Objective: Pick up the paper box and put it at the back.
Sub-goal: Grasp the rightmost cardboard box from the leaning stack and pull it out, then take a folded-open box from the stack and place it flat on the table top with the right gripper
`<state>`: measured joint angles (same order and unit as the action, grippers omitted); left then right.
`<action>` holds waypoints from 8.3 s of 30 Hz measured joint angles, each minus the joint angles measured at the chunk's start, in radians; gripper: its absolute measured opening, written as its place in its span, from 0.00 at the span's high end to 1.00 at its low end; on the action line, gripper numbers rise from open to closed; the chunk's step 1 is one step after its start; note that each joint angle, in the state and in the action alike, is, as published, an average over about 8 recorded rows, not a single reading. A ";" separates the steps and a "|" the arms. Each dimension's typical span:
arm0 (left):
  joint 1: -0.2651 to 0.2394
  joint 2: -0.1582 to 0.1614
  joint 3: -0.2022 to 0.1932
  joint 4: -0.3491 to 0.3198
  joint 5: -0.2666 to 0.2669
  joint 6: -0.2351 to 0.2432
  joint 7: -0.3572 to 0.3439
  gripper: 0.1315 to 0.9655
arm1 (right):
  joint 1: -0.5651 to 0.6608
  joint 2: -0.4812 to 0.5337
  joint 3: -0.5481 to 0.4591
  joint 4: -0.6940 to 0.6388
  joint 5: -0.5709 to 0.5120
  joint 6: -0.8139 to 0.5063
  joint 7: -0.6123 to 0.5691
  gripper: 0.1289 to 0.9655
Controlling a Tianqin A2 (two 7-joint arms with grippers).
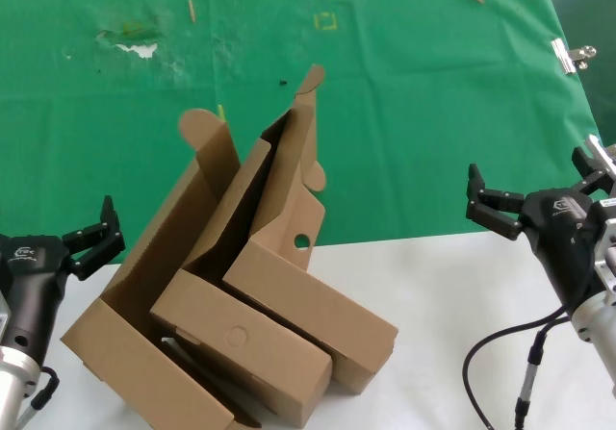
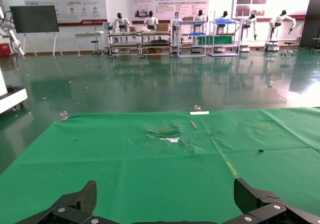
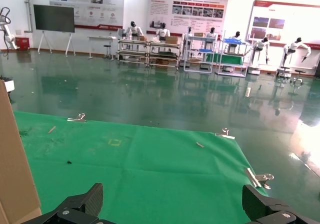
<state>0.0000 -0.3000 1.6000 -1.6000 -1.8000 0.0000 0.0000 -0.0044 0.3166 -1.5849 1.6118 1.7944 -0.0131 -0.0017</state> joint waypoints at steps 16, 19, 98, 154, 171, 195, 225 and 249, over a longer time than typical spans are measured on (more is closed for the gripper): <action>0.000 0.000 0.000 0.000 0.000 0.000 0.000 0.00 | 0.000 0.000 0.000 0.000 0.000 0.000 0.000 0.00; 0.000 0.000 0.000 0.000 0.000 0.000 0.000 0.00 | 0.000 0.000 0.000 0.000 0.000 0.000 0.000 0.00; 0.000 0.000 0.000 0.000 0.000 0.000 0.000 0.15 | -0.302 0.023 0.234 0.162 0.025 -0.492 -0.623 0.00; 0.000 0.000 0.000 0.000 0.000 0.000 0.000 0.99 | -0.177 0.184 -0.102 0.008 0.002 -0.600 -0.714 0.46; 0.000 0.000 0.000 0.000 0.000 0.000 0.000 0.99 | -0.180 0.159 -0.037 0.020 0.041 -0.568 -0.738 0.86; 0.000 0.000 0.000 0.000 0.000 0.000 0.000 0.99 | 0.176 0.143 -0.179 -0.281 -0.233 -0.374 -0.755 0.99; 0.000 0.000 0.000 0.000 0.000 0.000 0.000 0.99 | 0.412 0.208 -0.264 -0.595 -0.193 -0.553 -0.855 0.99; 0.000 0.000 0.000 0.000 0.000 0.000 0.000 0.99 | 0.566 0.182 -0.277 -0.774 -0.192 -0.599 -1.046 0.97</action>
<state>0.0000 -0.3000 1.6000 -1.6000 -1.7997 0.0000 -0.0002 0.5617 0.4982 -1.8619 0.8380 1.6020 -0.6121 -1.0479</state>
